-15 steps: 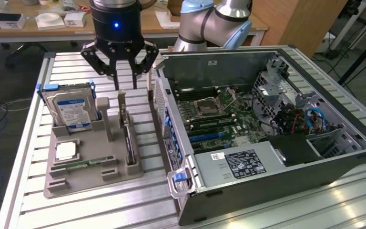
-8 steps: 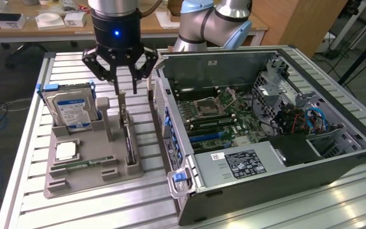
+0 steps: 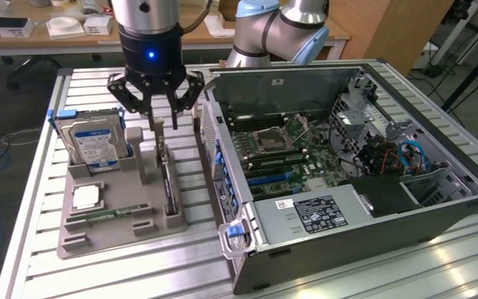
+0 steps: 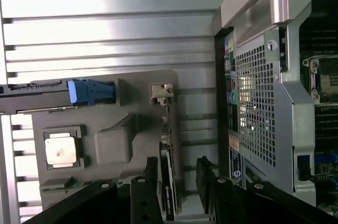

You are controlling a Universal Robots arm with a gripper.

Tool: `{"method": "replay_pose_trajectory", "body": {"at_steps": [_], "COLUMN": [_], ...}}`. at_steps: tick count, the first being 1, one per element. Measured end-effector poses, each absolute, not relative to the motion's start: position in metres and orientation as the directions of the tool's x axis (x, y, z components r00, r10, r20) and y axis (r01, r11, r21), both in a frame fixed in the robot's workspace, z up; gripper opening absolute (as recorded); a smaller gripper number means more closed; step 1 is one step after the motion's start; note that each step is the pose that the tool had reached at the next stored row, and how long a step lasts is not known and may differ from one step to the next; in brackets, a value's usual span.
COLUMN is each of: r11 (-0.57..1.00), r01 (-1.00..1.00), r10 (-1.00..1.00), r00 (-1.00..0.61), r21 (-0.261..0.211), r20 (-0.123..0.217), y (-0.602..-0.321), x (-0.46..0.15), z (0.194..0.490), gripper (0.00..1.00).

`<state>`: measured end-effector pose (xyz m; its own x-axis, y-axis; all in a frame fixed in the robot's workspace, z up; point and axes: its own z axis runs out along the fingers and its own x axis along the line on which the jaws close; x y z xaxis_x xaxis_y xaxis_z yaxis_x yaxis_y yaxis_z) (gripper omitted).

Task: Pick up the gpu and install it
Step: 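Pick up the gpu and move the gpu toward the slot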

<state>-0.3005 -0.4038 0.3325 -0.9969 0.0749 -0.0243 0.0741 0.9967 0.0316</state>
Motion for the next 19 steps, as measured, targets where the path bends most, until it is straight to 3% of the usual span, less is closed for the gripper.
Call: {"method": "replay_pose_trajectory", "body": {"at_steps": [19], "r11": [0.997], "r01": [0.074], "r10": [0.075], "r00": [-0.997], "r21": [0.026], "r20": [-0.025], "y": [-0.442], "x": [-0.304], "z": [0.314], "gripper": [0.43]}}
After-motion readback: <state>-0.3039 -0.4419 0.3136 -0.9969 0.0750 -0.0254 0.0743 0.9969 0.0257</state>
